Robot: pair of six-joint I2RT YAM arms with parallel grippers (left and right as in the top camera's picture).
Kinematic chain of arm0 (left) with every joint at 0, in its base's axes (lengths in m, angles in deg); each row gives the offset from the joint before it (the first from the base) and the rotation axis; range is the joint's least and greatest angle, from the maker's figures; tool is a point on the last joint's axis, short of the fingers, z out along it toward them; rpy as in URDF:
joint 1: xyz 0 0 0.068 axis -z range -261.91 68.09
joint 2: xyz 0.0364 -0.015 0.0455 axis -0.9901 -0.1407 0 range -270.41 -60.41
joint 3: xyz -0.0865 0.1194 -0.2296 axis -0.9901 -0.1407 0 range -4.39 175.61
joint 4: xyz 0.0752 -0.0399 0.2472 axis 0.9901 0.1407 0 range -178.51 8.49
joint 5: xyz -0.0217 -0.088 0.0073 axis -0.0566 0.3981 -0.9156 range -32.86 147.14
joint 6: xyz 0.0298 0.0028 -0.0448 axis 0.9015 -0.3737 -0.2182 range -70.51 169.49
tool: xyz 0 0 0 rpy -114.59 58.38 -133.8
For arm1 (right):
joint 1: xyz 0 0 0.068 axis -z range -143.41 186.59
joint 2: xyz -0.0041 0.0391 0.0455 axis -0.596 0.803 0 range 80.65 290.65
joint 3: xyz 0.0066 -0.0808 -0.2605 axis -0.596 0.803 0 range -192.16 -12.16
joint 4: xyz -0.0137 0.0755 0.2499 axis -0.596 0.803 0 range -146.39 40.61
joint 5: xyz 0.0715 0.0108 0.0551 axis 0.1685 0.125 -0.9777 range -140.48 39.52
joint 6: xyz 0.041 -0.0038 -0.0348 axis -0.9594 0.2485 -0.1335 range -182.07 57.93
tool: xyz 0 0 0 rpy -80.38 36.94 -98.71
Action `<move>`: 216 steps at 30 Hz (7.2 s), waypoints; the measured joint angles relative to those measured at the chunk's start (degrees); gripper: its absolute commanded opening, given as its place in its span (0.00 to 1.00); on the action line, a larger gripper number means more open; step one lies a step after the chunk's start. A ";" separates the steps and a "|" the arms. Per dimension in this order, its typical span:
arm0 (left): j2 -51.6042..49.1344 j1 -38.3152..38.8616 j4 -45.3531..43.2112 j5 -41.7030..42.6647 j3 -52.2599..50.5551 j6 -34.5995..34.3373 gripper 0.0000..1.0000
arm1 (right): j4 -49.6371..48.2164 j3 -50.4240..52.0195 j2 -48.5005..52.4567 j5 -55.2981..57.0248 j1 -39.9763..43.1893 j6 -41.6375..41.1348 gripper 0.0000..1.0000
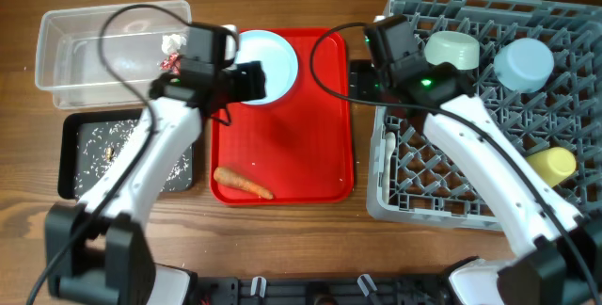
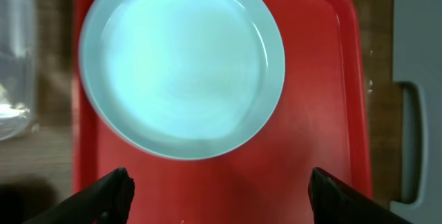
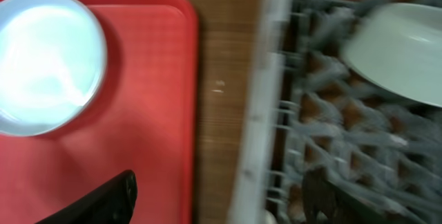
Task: Sort waste into correct bins and load items into the dishwasher rack
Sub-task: 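Grasp the light-blue plate on the red tray with left gripper, then hand the light-blue plate from left gripper to right gripper, then stand the light-blue plate upright in the rack's back with right gripper, then grasp the carrot on the red tray with left gripper, then drop the carrot onto the black tray with left gripper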
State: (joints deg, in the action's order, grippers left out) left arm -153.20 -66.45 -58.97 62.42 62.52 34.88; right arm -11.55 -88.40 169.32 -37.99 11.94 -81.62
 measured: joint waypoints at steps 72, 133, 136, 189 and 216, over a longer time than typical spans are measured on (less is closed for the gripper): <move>10.14 -40.33 31.12 12.76 0.42 2.25 0.77 | -6.99 -0.31 -2.73 3.96 -2.14 5.42 0.04; 10.21 -13.79 33.14 8.74 -4.17 -18.23 0.87 | 5.75 -0.04 -10.84 -28.89 21.68 23.91 1.00; 10.27 -7.28 25.83 5.64 -11.30 -26.73 0.86 | 6.25 -0.04 -10.82 -29.00 21.68 23.87 0.99; 21.55 -20.79 11.45 -1.33 -19.80 -30.14 0.22 | 8.11 -0.04 -10.82 -29.03 21.68 22.77 0.96; 5.70 -46.03 9.31 -6.91 -12.00 -21.35 0.65 | 7.69 -0.04 -10.80 -29.07 21.68 22.56 1.00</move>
State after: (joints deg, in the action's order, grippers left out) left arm -147.50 -112.48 -49.66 55.51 50.52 13.53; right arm -3.85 -88.45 158.52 -67.06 33.62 -59.06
